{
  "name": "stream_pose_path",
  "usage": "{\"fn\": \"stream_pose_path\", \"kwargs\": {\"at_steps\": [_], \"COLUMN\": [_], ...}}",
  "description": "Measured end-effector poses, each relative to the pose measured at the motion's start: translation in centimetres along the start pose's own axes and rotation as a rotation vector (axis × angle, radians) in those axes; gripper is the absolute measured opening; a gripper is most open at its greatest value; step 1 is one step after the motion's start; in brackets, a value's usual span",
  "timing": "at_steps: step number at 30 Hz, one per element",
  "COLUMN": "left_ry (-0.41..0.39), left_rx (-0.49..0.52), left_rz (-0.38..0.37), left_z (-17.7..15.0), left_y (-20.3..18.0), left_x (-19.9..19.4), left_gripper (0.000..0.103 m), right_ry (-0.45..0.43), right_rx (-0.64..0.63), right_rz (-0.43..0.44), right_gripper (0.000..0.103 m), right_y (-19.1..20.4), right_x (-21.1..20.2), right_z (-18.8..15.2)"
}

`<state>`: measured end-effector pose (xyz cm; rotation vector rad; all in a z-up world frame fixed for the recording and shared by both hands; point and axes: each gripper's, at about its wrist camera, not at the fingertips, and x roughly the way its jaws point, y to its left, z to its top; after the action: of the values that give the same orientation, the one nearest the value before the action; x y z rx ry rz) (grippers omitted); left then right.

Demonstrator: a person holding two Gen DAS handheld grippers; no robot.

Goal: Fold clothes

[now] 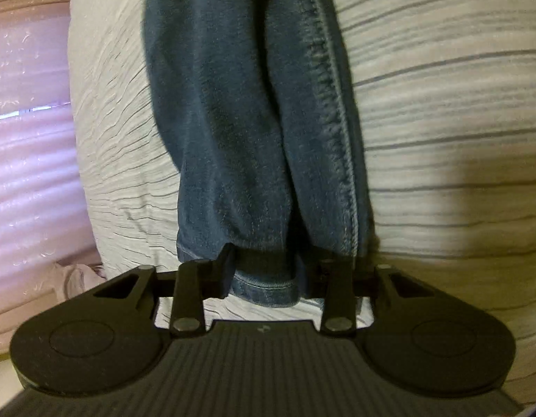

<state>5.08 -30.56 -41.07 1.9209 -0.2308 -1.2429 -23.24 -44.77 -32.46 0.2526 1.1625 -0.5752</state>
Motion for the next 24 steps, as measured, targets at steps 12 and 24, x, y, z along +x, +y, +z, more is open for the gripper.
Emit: {"fn": "stream_pose_path", "kwargs": {"at_steps": [12, 24], "left_ry": [0.015, -0.047], "left_rx": [-0.139, -0.493], "left_rz": [-0.15, -0.326], "left_z": [-1.8, -2.7], "left_y": [0.1, 8.4], "left_x": [-2.8, -4.5], "left_gripper": [0.011, 0.023], "right_ry": [0.009, 0.013], "right_rx": [0.056, 0.343], "right_rz": [0.006, -0.078], "right_gripper": [0.077, 0.077], "right_y": [0.5, -6.9], "right_x": [1.7, -2.2], "right_z": [0.1, -1.9]}}
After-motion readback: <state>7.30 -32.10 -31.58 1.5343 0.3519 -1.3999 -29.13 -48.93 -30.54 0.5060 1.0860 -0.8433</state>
